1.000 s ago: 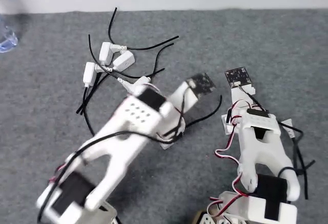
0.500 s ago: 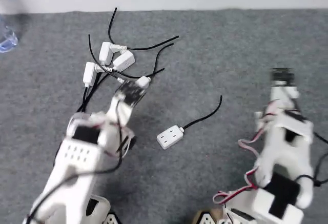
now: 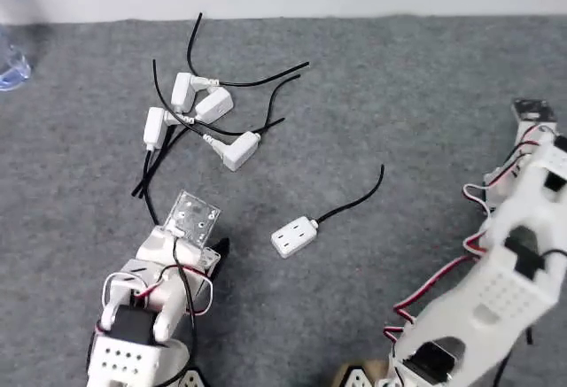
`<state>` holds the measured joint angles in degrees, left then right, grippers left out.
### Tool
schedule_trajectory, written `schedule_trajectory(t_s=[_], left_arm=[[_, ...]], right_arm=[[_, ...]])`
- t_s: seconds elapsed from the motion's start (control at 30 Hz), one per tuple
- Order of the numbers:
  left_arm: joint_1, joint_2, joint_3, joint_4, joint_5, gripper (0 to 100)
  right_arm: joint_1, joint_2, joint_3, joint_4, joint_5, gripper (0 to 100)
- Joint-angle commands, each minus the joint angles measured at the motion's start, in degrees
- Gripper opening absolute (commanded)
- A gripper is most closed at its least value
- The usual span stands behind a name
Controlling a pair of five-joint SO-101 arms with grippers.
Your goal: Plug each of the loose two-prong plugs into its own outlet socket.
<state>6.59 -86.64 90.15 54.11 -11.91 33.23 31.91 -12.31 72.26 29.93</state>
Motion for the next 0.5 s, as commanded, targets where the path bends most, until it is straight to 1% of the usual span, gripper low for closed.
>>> schedule_trajectory(t_s=[0.0,0.03,0.2,0.27,0.4,0.47], left_arm=[[1.76,-2.99,0.66,0.35,0.53,21],[2.37,-3.08,0.75,0.44,0.44,21],[2.64,-3.08,0.92,0.35,0.44,21],[2.73,-3.08,0.92,0.35,0.44,21],[2.81,-3.08,1.01,0.35,-0.09,21],[2.81,-3.08,1.01,0.35,-0.79,21]], right_arm=[[0.13,3.47,-7.21,3.12,0.53,6.1],[0.13,4.09,-7.82,3.56,0.62,4.8],[0.31,3.38,-8.79,6.81,0.62,10.7],[0.22,3.21,-8.79,8.66,0.62,10.6],[0.22,2.86,-8.97,11.65,0.62,5.3],[0.22,2.86,-9.32,13.41,0.70,5.8]])
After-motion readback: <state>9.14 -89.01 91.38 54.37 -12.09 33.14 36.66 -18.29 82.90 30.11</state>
